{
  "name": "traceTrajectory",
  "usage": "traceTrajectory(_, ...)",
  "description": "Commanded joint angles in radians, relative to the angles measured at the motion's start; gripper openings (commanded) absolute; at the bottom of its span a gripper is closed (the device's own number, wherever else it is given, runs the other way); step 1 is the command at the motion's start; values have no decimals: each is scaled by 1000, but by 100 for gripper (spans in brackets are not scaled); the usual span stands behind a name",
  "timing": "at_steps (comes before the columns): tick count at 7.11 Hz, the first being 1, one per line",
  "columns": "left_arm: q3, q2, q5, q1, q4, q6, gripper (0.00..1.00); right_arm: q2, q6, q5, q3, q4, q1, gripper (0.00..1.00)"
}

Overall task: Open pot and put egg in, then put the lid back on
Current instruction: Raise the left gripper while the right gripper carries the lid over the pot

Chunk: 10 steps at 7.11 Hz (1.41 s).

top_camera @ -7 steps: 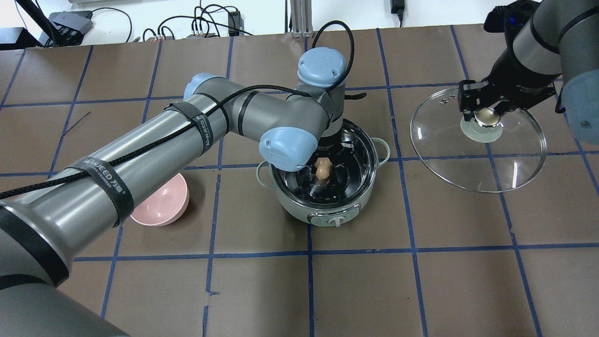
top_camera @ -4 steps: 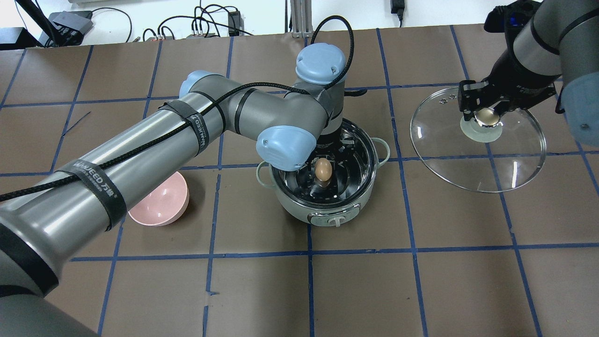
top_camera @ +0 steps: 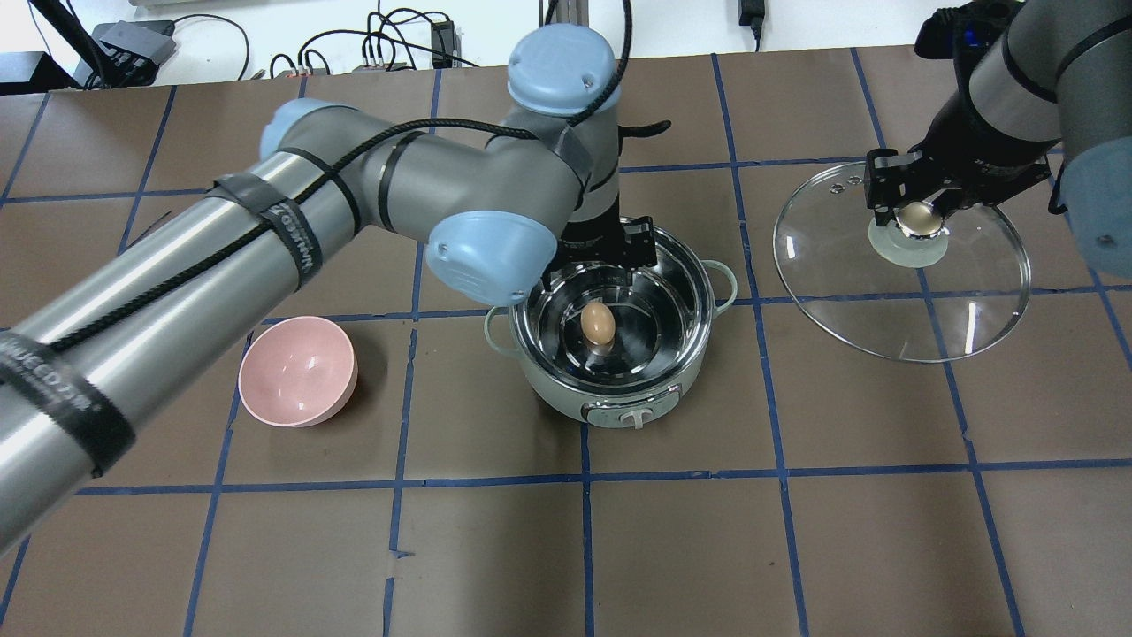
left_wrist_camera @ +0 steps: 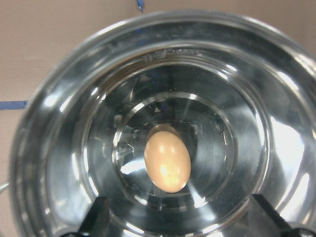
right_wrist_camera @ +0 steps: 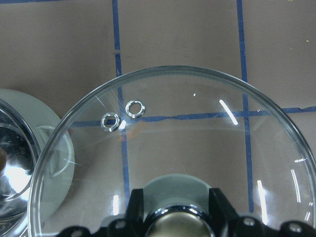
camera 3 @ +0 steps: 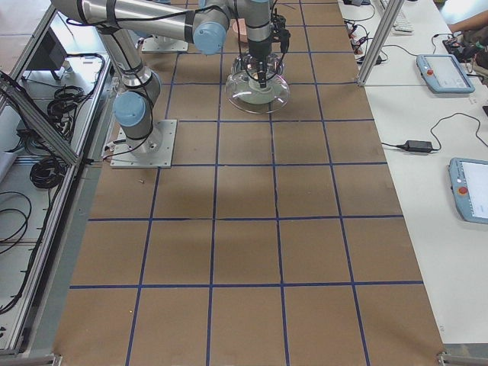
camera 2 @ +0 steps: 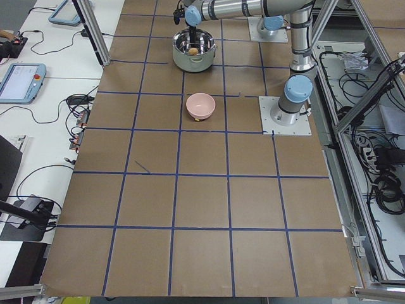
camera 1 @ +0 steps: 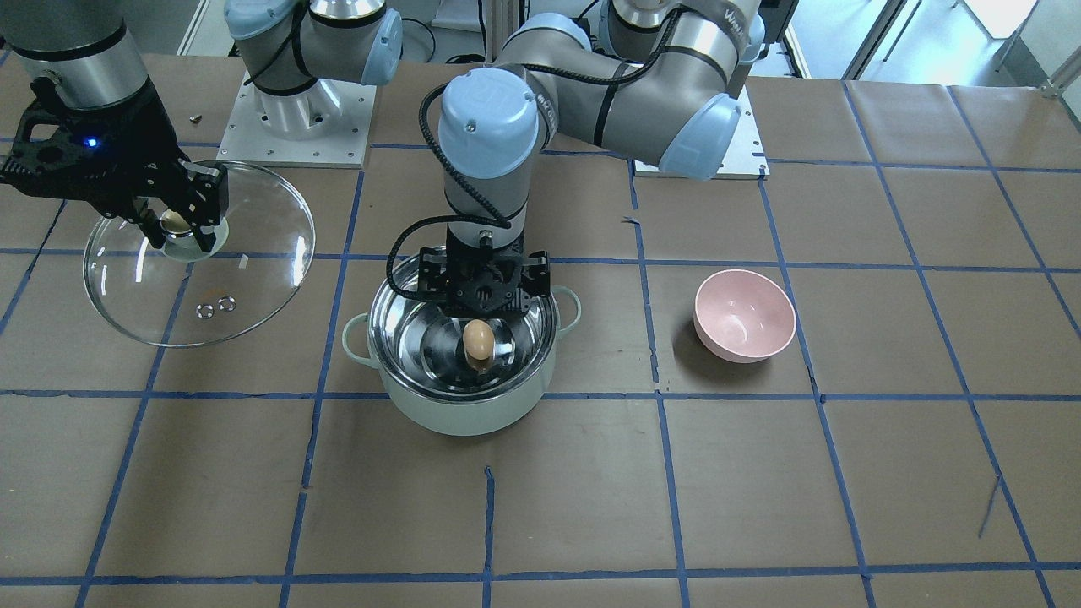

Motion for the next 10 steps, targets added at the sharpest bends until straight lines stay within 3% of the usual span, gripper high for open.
traceTrajectory(1, -1, 143, 2, 131, -180, 66, 100, 3, 147, -3, -8, -7, 97, 40)
traceTrajectory(3, 1, 210, -5, 278, -223, 136, 100, 42, 326, -1, -7, -73, 279, 40)
traceTrajectory(6, 4, 228, 0, 314, -210, 291, 100, 175, 547, -14, -8, -263, 510, 40)
traceTrajectory(10, 2, 230, 0, 316, -170, 385, 100, 275, 542, -1, -8, -323, 530, 40)
